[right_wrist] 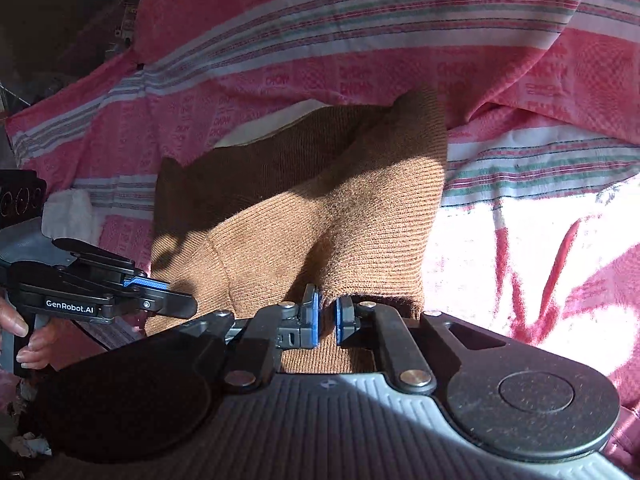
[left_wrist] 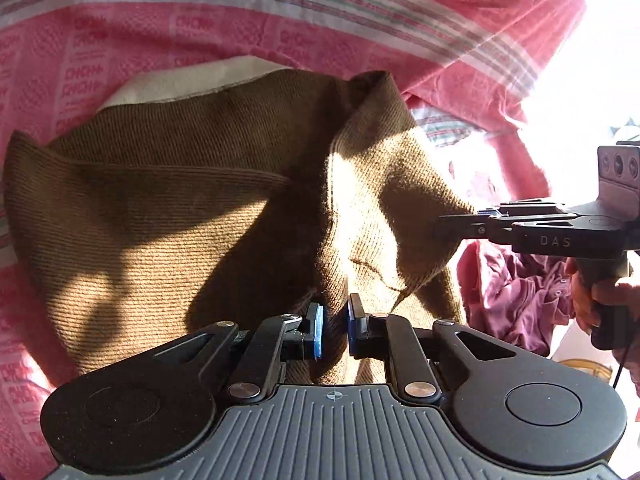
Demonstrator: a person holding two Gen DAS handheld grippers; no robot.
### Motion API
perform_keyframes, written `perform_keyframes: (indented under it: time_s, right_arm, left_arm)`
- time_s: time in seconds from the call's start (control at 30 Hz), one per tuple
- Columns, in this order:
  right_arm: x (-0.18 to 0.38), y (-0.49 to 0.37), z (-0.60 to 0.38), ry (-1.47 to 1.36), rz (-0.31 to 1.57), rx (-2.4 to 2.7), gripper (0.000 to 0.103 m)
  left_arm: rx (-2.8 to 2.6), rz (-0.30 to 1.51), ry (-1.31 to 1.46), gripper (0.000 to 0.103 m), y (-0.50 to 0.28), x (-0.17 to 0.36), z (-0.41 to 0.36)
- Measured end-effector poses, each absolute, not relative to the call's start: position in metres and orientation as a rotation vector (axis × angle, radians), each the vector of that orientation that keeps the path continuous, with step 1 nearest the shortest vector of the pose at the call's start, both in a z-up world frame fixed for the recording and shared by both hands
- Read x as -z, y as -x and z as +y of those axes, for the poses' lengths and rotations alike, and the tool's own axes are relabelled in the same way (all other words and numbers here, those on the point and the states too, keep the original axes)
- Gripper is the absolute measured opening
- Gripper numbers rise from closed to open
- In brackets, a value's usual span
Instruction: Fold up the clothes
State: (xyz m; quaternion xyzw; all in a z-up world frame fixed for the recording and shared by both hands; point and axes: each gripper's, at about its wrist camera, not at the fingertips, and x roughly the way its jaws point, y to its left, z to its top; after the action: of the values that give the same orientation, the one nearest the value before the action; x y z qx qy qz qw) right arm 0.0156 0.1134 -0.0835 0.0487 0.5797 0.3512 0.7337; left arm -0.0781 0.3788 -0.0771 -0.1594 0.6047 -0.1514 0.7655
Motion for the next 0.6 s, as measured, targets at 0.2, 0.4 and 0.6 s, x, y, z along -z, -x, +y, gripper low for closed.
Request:
perform_keyframes:
  time_s: [0.2,0.4,0.6]
  right_arm:
    - [0.114,-0.006,0.132,-0.005,1.369,-0.750,0.015]
    - [0.075,-0.003,0.112,0.027,1.309,-0.793,0.024]
    - [0.061,-0.040,0.113,0.046,1.170,-0.678,0.040]
  left_arm:
    - [0.185,1.355,0.254,0.045,0.087,0.100,0.389]
    - [0.182,1.225,0.161,0.079,0.094,0.069,0.394]
    - [0.190,1.153,0.056,0.084,0.060,0.088,0.371]
